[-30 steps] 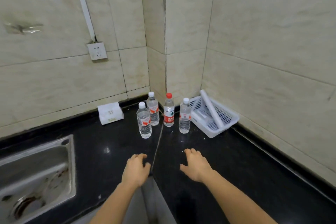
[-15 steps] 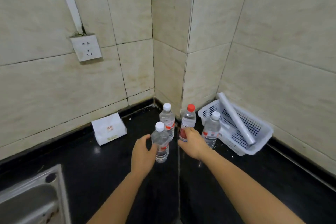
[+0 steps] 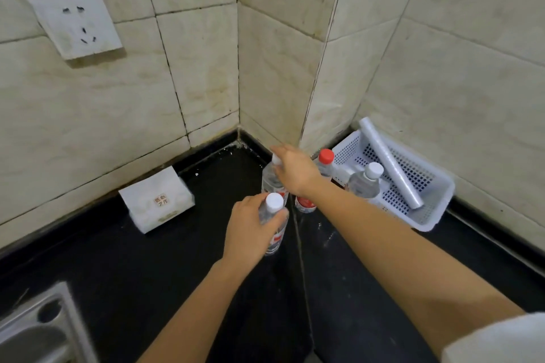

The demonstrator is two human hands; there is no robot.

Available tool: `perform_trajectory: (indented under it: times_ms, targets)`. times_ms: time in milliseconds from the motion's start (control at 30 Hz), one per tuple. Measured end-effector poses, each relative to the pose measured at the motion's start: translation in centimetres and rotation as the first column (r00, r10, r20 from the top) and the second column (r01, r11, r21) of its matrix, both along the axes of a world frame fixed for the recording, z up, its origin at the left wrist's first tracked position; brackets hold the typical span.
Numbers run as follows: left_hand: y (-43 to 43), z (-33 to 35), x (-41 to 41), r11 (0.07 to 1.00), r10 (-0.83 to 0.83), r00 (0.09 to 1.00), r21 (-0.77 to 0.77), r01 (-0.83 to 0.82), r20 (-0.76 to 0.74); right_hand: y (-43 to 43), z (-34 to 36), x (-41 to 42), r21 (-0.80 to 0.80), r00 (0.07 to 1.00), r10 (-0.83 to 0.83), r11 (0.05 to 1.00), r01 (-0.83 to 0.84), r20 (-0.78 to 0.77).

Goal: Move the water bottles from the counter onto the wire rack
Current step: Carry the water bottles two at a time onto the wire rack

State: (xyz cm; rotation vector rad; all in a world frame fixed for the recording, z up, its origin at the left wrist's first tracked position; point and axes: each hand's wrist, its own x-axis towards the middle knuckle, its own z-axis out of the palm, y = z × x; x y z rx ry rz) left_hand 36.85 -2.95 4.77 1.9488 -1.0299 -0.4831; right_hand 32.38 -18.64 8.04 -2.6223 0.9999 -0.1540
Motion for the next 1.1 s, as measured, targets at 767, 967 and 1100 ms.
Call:
perform_trajectory:
  times_ms: [767,967,1100]
  targets:
    - [2.0,1.2,-7.2,0.934,-0.331,0.92,-0.069,0.351,0.208,9.8,0.6,-22.3,0.216,0.876,-0.466,0.874,0.435,0.124]
    - [3.4,4.0,-17.8,0.771,-0.611,0.782,-0.132,0.623,0.122,16.9,1.8,-37.1,0.278,0.773,-0.628,0.762,0.585,0.093]
    - [5.6,4.9,-27.7,0.668,-0.72,0.687,-0.171,0.724,0.099,22.6,3.5,-47.1,0.235,0.673,-0.723,0.689,0.686,0.157]
